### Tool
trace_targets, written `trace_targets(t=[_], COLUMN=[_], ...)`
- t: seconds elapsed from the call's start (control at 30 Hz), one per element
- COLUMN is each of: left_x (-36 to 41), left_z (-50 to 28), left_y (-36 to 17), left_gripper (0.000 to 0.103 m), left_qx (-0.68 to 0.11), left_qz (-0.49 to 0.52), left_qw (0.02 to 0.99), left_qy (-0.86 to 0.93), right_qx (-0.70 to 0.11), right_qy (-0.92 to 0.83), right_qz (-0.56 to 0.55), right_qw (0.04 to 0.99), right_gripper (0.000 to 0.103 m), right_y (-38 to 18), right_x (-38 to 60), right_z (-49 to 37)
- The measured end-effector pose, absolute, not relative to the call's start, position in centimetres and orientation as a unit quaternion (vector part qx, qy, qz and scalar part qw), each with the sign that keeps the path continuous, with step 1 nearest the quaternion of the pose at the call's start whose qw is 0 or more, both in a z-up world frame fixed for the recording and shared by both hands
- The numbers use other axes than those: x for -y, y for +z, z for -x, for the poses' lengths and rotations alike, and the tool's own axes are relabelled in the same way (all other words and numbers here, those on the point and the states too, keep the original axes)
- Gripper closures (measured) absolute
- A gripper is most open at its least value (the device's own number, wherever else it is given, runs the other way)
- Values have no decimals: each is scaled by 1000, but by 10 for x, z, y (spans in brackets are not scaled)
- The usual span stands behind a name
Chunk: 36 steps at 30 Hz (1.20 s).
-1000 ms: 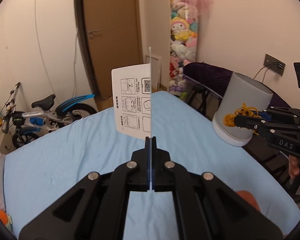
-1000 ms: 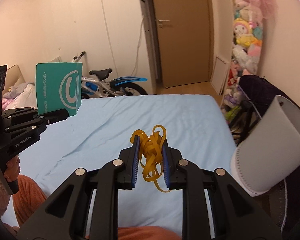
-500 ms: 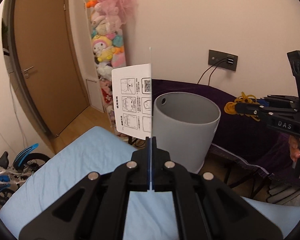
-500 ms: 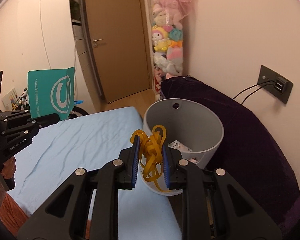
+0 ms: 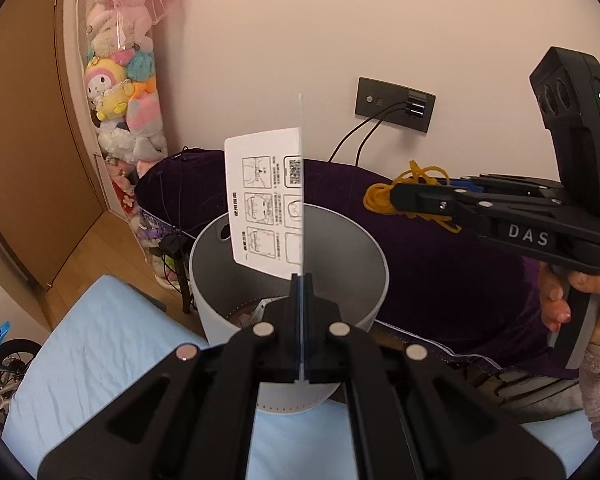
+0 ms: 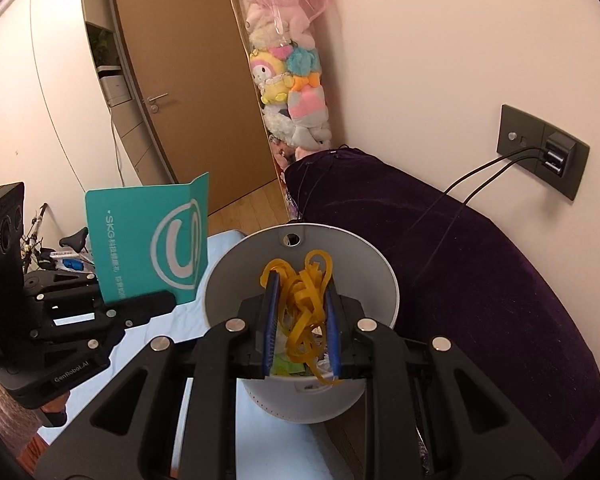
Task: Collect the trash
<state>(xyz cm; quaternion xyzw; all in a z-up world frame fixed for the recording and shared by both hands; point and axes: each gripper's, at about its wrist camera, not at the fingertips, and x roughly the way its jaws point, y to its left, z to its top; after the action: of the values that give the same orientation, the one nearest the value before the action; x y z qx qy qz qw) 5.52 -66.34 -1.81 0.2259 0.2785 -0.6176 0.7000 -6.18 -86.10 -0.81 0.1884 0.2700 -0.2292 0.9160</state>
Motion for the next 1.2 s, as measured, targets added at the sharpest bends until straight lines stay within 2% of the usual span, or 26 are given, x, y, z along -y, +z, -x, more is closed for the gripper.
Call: trace_targets(t=[0.07, 0.1, 0.13, 0.17, 0.2, 0.27, 0.33, 0.37, 0.6, 0.73, 0.8, 1.0, 1.2], left_x=[672, 673, 677, 678, 680, 682, 679, 676, 654, 630, 614, 554, 475], left_z=[-59, -62, -64, -67, -69, -73, -75, -75, -76, -73, -73, -84, -102], left_y=[-21, -22, -25, -26, -29, -31, -33, -32, -25, -21, -18, -10, 0], left_gripper=[102, 98, 97, 97, 96, 83, 53, 50, 48, 34, 33, 33, 27], left_qx=[-287, -292, -298, -303, -308, -318, -320, -316, -309, -309, -310, -326, -339], left_qz=[-228, -228, -231, -235, -238, -240, -237, -235, -236, -242, -243, -235, -217], left_qw=[695, 692, 690, 691, 694, 695, 700, 704, 715, 727, 735, 765, 800], left_qy=[-619, -619, -617, -612, -606, -599, -593, -591, -581, -564, -552, -504, -444], right_qx=[-280, -286, -291, -294, -291, -291, -288, -288, -295, -305, -308, -314, -331], right_qy=[-222, -219, -218, -224, -230, -233, -230, -229, -218, -211, -205, -159, -95], right_qz=[-193, -198, -204, -207, -209, -211, -216, -214, -191, -179, -171, -156, -129], right_qw=[914, 912, 909, 906, 905, 904, 904, 905, 910, 911, 913, 923, 930], right_gripper=[82, 76, 68, 50, 45, 45, 45, 45, 45, 41, 38, 35, 28], right_y=[-14, -16, -19, -21, -24, -27, -28, -28, -16, -4, 2, 13, 10], right_x=[871, 875, 880, 883, 886, 886, 885, 883, 858, 832, 816, 756, 679], right_z=[52, 48, 44, 40, 38, 35, 35, 35, 36, 34, 33, 26, 4])
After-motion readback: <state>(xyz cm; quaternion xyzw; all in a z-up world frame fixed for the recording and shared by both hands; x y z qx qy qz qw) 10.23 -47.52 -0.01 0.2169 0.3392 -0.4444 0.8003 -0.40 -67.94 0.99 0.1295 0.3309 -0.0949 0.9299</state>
